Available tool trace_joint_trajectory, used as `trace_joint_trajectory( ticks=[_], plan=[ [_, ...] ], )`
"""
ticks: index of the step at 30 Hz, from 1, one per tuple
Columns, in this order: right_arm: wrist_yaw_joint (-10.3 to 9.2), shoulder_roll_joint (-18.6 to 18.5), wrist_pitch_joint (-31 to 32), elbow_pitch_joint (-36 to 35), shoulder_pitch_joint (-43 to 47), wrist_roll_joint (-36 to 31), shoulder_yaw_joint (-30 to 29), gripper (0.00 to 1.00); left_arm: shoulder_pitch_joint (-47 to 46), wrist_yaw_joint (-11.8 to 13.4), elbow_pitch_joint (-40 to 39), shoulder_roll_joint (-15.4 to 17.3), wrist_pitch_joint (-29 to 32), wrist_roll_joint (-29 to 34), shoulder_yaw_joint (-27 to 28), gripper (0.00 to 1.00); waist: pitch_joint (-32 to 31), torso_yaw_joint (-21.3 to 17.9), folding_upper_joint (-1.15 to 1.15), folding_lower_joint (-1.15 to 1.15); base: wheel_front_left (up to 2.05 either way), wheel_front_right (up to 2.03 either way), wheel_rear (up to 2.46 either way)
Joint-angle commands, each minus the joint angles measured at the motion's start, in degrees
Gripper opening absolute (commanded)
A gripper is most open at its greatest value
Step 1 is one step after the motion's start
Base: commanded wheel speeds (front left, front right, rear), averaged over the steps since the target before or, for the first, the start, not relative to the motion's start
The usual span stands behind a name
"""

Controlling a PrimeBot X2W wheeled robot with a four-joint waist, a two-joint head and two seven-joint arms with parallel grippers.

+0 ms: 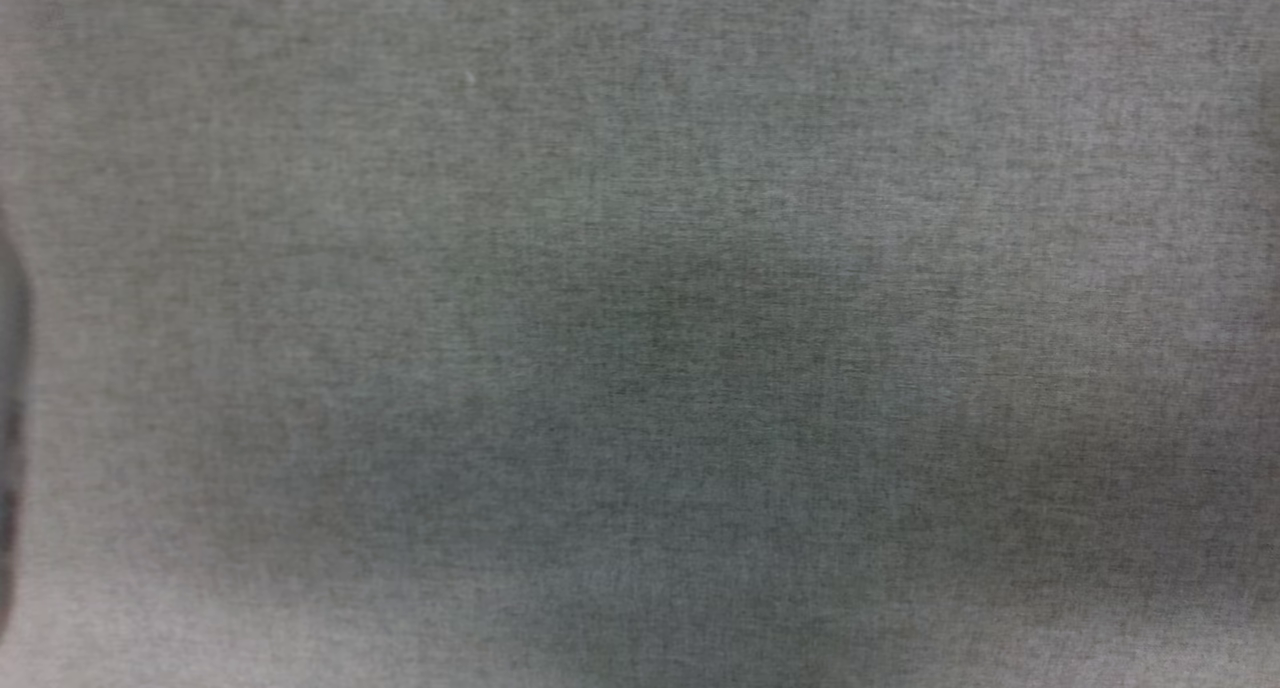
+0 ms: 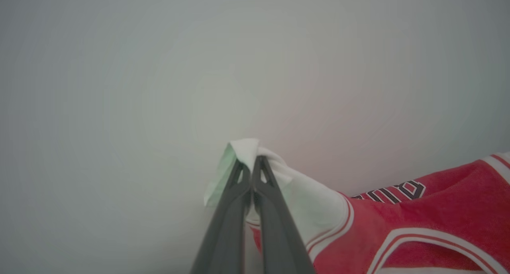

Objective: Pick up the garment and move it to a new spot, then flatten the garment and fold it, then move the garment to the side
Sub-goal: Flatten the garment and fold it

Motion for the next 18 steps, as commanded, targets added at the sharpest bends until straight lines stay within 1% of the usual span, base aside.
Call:
trace_joint_trajectory(
  ticks=[1,3,5,8,12,14,16,18],
  plan=[
    [-0.06,0.14,-0.26,1.02,1.01,3.34,0.17,0.00,0.87,-0.25,0.60,-0.23,0.47,-1.18,0.27,0.00,-1.49,1.65,0.00,0.00,0.00,0.00,0.00],
    [-0.06,-0.43,-0.14,1.91,2.02,7.22,2.90,0.00,2.96,-0.36,1.19,-0.50,1.25,-1.25,-0.97,0.00,-3.42,2.04,0.00,0.00,0.00,0.00,0.00],
    [-0.06,-1.49,0.81,2.23,3.59,12.36,4.23,0.00,6.01,-0.41,1.27,-1.34,3.36,-3.17,-1.58,0.00,-5.78,2.56,0.00,0.00,0.00,0.00,0.00],
    [-0.06,-3.62,4.29,1.22,7.54,19.93,6.42,0.00,11.23,-0.37,1.17,-1.04,7.60,-6.09,-2.54,0.00,-10.31,2.99,0.00,0.00,0.00,0.00,0.00],
    [-0.05,-7.45,13.51,-1.74,14.25,29.59,9.07,0.00,18.31,-0.39,1.26,-0.12,13.40,-9.94,-2.53,0.00,-16.76,3.13,0.00,0.00,0.00,0.00,0.00],
    [-0.05,-8.57,18.71,-4.49,19.26,35.32,10.10,0.00,22.83,-0.39,1.51,0.19,16.18,-11.38,-2.67,0.00,-20.17,2.98,0.00,0.00,0.00,0.00,0.00],
    [-0.05,-11.36,24.31,-7.76,24.39,38.48,12.25,0.00,26.89,-0.39,1.16,1.09,18.55,-12.40,-3.23,0.00,-23.53,2.76,0.00,0.00,0.00,0.00,0.00],
    [-0.06,-14.29,27.51,-11.02,29.46,41.48,13.31,0.00,31.40,-0.32,0.06,1.87,20.48,-13.02,-4.15,0.00,-26.85,2.44,0.00,0.00,0.00,0.00,0.00]
  ],
)
